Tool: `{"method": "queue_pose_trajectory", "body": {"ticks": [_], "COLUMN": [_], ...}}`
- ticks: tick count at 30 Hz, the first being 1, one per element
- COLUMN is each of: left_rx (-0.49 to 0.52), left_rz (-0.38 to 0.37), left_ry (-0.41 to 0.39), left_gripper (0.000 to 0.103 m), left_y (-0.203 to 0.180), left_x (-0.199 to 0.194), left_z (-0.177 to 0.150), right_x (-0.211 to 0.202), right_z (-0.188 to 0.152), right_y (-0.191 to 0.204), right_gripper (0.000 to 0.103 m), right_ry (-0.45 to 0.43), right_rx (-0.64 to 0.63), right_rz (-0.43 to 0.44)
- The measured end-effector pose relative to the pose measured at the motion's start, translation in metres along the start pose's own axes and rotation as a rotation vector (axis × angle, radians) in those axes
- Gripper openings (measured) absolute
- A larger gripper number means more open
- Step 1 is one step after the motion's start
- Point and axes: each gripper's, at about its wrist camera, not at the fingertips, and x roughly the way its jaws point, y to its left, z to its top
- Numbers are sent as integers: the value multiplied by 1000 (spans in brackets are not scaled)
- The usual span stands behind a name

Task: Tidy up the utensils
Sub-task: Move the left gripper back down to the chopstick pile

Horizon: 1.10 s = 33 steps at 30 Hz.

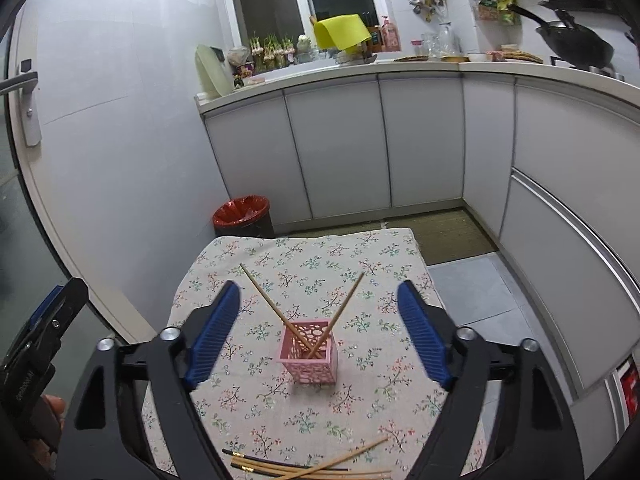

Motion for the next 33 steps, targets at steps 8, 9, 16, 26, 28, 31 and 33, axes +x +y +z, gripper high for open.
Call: {"method": "queue_pose_trajectory", "body": {"ticks": [8, 9, 16, 26, 28, 31, 33], "left_rx": [62, 74, 179, 394, 446, 527, 589], "left_rz": [-2, -6, -61, -257, -301, -334, -303], "left_ry": [28, 42, 226, 666, 771, 882, 911], "left_gripper": [92, 93, 96, 96, 96, 96, 96], "left_y": [-10, -11, -19, -67, -85, -112, -128], "left_x": [-34, -37, -26, 39, 59, 91, 108], "left_z": [-19, -24, -54, -116, -132, -158, -173], "right_x": [-42, -46, -71, -75, -72, -61, -58], "right_z": [-36, -41, -88, -183, -196, -215, -223], "right_y": [-2, -2, -19, -95, -108, -133, -146], "right_gripper": [96, 96, 96, 96, 96, 96, 96], "right_ry": [-27, -28, 16, 229, 254, 289, 286], "right_rx": [8, 7, 38, 282, 315, 407, 448], "right_rz": [-63, -66, -77, -51, -47, -21, -27]}}
